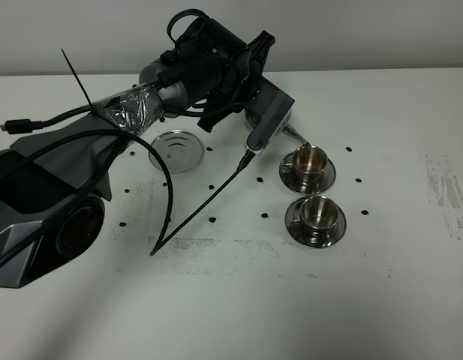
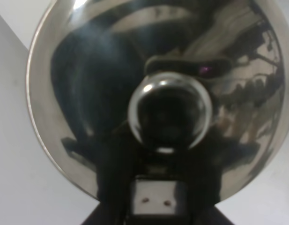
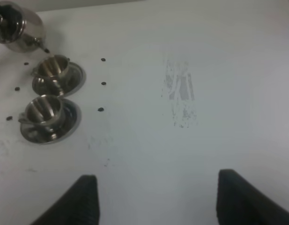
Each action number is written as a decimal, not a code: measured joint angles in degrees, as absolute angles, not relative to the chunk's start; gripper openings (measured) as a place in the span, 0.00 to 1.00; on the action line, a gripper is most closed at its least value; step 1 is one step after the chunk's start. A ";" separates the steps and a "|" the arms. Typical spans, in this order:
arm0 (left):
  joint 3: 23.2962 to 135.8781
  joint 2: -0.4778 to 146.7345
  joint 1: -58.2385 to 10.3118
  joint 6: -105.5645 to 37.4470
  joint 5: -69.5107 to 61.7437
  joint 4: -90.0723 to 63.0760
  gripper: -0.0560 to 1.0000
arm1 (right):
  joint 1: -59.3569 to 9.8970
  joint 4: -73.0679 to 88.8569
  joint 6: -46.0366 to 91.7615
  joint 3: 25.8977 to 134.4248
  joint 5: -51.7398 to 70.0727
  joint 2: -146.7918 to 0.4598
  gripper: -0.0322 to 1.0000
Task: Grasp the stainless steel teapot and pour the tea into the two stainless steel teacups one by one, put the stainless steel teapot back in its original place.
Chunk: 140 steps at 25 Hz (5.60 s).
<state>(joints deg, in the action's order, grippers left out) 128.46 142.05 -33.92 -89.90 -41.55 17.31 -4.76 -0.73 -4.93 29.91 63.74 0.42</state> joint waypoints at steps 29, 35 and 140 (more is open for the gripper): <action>128.46 142.05 -34.64 -92.09 -38.72 20.29 0.23 | -4.76 -0.73 -4.93 29.91 63.74 0.42 0.54; 128.46 142.05 -34.72 -92.09 -38.57 20.35 0.23 | -4.76 -0.73 -4.93 29.91 63.74 0.42 0.54; 128.46 141.62 -35.34 -76.84 -42.71 15.96 0.23 | -4.76 -0.73 -4.93 29.91 63.74 0.42 0.54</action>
<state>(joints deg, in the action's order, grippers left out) 128.46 141.62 -35.34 -76.84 -42.71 15.96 -4.76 -0.73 -4.93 29.91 63.74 0.42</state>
